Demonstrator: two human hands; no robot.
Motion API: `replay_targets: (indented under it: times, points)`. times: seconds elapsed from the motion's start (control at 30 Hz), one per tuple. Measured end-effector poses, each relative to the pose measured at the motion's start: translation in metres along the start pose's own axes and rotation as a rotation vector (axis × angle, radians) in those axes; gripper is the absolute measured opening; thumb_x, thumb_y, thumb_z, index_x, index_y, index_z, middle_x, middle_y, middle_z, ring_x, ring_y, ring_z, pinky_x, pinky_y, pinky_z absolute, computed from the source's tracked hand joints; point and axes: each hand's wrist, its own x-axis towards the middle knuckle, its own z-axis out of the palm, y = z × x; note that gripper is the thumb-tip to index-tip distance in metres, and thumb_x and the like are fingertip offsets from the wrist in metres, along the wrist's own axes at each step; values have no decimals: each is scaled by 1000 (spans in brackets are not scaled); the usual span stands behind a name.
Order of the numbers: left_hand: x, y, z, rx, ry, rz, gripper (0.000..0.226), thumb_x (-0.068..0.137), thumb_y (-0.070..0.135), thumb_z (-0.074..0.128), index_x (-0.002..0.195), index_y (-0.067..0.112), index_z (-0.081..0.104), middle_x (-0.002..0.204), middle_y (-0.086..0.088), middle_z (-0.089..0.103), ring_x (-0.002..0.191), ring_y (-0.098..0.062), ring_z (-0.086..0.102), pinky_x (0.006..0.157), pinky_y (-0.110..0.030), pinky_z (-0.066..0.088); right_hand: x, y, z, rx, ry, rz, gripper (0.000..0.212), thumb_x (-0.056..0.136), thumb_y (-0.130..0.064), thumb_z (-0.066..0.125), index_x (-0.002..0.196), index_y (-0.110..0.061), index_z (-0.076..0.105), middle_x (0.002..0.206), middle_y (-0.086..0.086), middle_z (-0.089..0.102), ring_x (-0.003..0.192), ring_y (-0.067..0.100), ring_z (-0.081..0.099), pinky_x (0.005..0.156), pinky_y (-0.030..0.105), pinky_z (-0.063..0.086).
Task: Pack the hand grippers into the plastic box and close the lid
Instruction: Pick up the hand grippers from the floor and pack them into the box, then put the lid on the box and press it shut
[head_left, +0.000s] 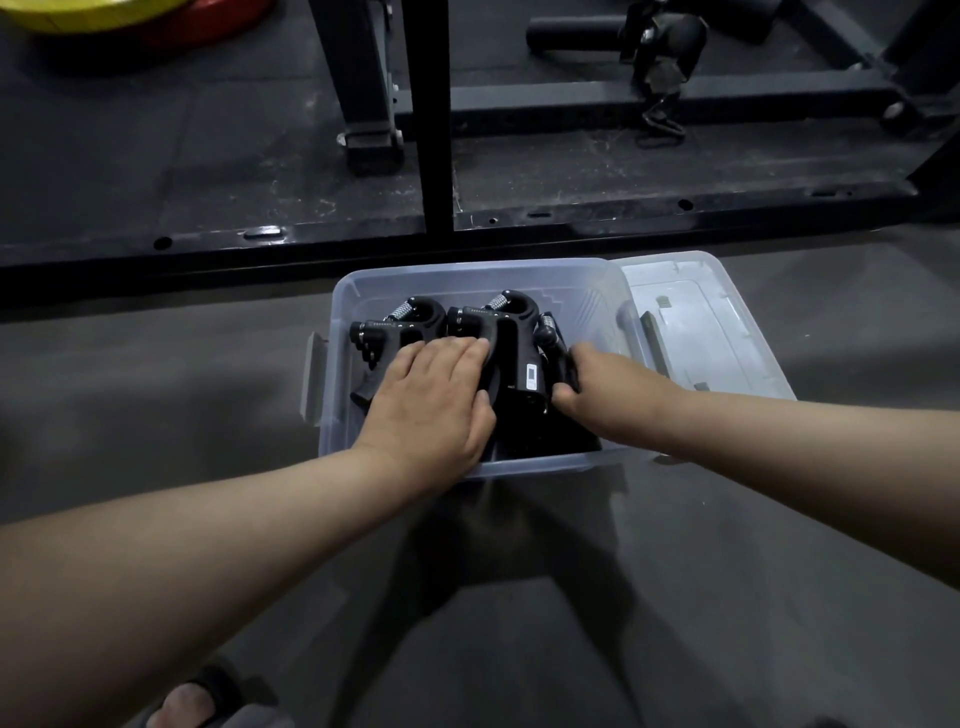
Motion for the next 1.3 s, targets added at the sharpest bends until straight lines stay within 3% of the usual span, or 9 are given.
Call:
replay_targets:
  times: [0.2,0.27,0.37,0.47,0.6,0.7,0.9,1.13,1.3]
  points:
    - [-1,-1,2,-14,16,-1,60,87,38,31,138,10,48,138,-5,53,129,-21,46,113,-42,29,-1,1,-2,-45,-28,-59,34,98,-42,35,100,-13,51,97,9,59,88,34,58,78,41,48]
    - [0,-2,1,-19,48,0,57,88,36,32,135,12,51,137,-3,54,128,-20,47,112,-42,29,-8,8,-10,-23,109,-148,30,97,-39,35,92,-15,54,91,6,60,87,30,59,75,39,48]
    - [-2,-6,-2,-78,130,-60,52,87,34,32,130,15,55,132,0,58,125,-18,51,109,-39,27,-18,30,-24,40,412,-337,27,90,-29,39,107,-15,57,104,6,58,93,25,56,79,39,47]
    - [-13,-21,-5,-119,188,-193,51,86,34,32,128,19,57,131,3,59,125,-15,49,107,-37,24,-7,72,-29,151,549,-195,22,85,-25,42,101,-15,52,105,6,51,90,25,52,80,41,46]
    - [-26,-47,-4,-87,160,-296,52,85,33,33,128,17,57,133,-2,58,126,-23,48,107,-39,29,10,141,-6,-106,94,246,31,86,-24,47,115,-14,53,126,12,49,108,32,56,92,41,47]
    - [-26,-51,-2,-142,147,-300,53,87,30,32,129,9,56,134,-10,56,126,-29,47,110,-45,33,-2,165,14,-506,-274,228,38,92,-29,50,126,-13,45,131,12,47,117,33,53,92,35,42]
    - [-25,-48,-1,-204,150,-294,52,87,26,35,130,4,54,136,-16,54,130,-32,43,114,-44,30,-11,186,51,-826,-251,-15,30,89,-27,57,113,-15,44,108,7,50,94,29,59,76,39,48]
    - [-25,-48,0,-171,127,-306,51,87,27,35,131,7,52,138,-13,52,132,-30,41,116,-43,24,-8,176,53,-1011,-390,-261,23,94,-16,47,116,-15,50,117,6,59,105,28,62,80,33,40]
    - [-24,-48,0,-145,112,-297,52,88,29,35,132,7,52,138,-13,51,131,-30,41,117,-42,22,-12,167,48,-1042,-416,-317,28,91,-16,47,118,-13,52,117,7,60,104,31,63,82,34,48]
